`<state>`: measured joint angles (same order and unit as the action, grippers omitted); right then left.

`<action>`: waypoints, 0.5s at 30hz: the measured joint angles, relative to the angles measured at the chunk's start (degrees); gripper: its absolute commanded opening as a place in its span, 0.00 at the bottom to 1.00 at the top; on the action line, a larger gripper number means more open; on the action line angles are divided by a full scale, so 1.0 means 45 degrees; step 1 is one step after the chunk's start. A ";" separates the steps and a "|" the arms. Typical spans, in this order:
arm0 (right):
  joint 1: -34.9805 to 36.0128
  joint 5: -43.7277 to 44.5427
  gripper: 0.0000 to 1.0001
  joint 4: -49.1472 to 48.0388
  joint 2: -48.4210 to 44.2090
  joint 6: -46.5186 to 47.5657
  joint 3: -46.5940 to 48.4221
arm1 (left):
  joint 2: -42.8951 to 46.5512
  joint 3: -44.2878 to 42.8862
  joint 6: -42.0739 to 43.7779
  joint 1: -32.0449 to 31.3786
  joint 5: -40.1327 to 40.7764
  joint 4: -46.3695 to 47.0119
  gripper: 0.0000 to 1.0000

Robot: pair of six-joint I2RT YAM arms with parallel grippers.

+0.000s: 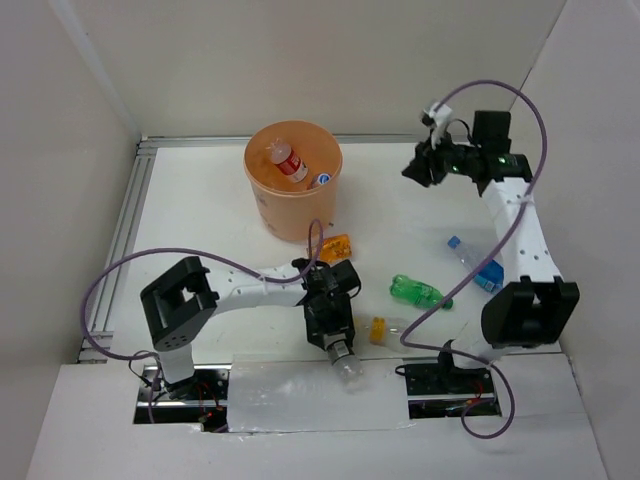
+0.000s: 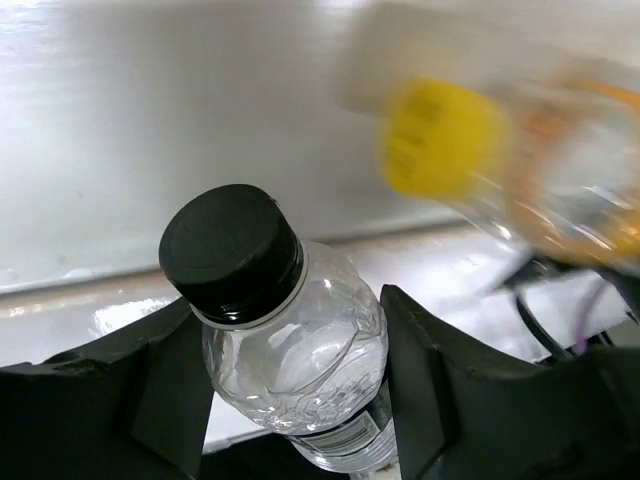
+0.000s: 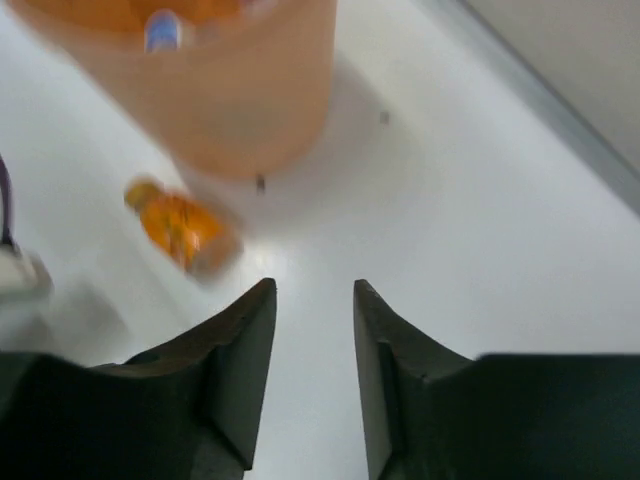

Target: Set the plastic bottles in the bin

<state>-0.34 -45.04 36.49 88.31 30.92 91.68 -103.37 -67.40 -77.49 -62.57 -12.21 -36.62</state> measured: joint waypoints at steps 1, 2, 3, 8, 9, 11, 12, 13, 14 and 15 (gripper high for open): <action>-0.0321 0.0010 0.42 0.0602 -0.0510 0.0476 -0.0597 | 0.0223 -0.0364 0.0199 0.0000 0.0282 -0.0325 0.04; -0.0695 0.0024 0.54 0.1258 -0.1064 0.1161 -0.1292 | 0.0457 -0.0845 0.0447 0.0000 0.0670 -0.0646 0.00; -0.0976 0.0078 0.63 0.1831 -0.1535 0.1705 -0.1957 | 0.0690 -0.1525 0.0690 0.0000 0.1112 -0.1039 0.00; -0.1632 0.0835 0.95 0.3925 -0.2851 0.3735 -0.5280 | 0.1506 -0.6067 0.2676 0.0238 0.3784 -0.2050 0.00; -0.1700 0.0967 0.98 0.4085 -0.2914 0.3983 -0.5809 | 0.1535 -0.7072 0.3245 0.0481 0.4318 -0.2239 0.00; -0.1797 0.1224 1.00 0.4449 -0.3021 0.4299 -0.6679 | 0.1525 -0.9029 0.4235 0.1205 0.5425 -0.2327 0.01; -0.1821 0.1316 1.00 0.4614 -0.3070 0.4444 -0.6946 | 0.1520 -0.9816 0.4658 0.1681 0.6018 -0.2288 0.03; -0.1851 0.1375 1.00 0.4677 -0.3128 0.4580 -0.7155 | 0.1506 -1.0535 0.5071 0.2210 0.6513 -0.2273 0.03; -0.1855 0.1428 1.00 0.4745 -0.3235 0.4697 -0.7339 | 0.1491 -1.1094 0.5459 0.2764 0.7053 -0.2123 0.05; -0.1870 0.1462 1.00 0.4779 -0.3337 0.4799 -0.7485 | 0.1491 -1.1458 0.5882 0.3303 0.7694 -0.1807 0.07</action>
<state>-8.75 -38.46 58.00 73.30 52.51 58.00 -96.66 -118.96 -51.03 -47.70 22.41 -44.75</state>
